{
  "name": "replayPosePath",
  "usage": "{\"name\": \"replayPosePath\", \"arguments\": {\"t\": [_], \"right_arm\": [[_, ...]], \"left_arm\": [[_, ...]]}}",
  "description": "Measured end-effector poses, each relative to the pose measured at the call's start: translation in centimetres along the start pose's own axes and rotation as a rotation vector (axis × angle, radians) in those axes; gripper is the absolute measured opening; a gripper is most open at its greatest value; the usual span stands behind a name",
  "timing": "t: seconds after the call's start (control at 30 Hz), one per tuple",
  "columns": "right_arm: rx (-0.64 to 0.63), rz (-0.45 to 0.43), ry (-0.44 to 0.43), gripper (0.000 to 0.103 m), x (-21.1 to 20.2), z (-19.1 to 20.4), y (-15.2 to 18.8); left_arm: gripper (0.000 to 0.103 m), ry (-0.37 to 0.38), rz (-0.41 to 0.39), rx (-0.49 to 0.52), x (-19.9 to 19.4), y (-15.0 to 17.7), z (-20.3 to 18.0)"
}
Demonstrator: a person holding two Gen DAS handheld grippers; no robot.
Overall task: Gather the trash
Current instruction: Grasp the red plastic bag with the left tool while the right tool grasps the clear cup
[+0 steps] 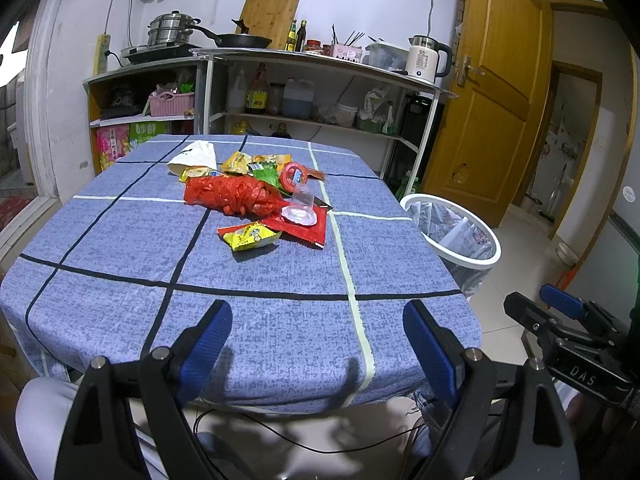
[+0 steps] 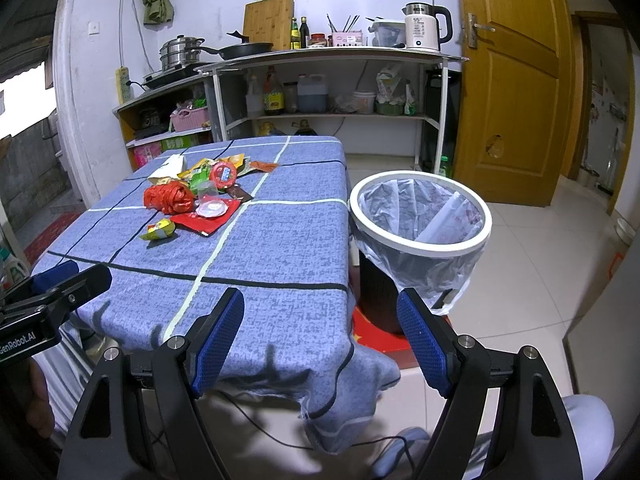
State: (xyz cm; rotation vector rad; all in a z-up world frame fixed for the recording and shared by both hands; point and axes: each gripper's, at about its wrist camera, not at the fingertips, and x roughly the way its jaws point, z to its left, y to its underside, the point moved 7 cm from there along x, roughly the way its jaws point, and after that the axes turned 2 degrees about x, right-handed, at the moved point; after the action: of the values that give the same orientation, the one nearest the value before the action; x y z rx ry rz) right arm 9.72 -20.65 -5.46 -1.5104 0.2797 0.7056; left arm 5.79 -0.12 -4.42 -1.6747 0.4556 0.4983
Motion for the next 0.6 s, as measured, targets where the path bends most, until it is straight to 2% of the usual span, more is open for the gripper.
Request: {"name": "replayPosePath", "arguments": {"t": [0.33,0.6], "right_arm": [[-0.005,0.003,-0.006,0.079,0.6,0.2,-0.4],[-0.023,0.021,-0.055,0.079,3.0,1.1,-2.0]], "left_arm": [[0.088,0.013,0.018,-0.003,1.3,0.3,0.5],[0.088,-0.049,0.042,0.010,4.1,-0.9,2.9]]}}
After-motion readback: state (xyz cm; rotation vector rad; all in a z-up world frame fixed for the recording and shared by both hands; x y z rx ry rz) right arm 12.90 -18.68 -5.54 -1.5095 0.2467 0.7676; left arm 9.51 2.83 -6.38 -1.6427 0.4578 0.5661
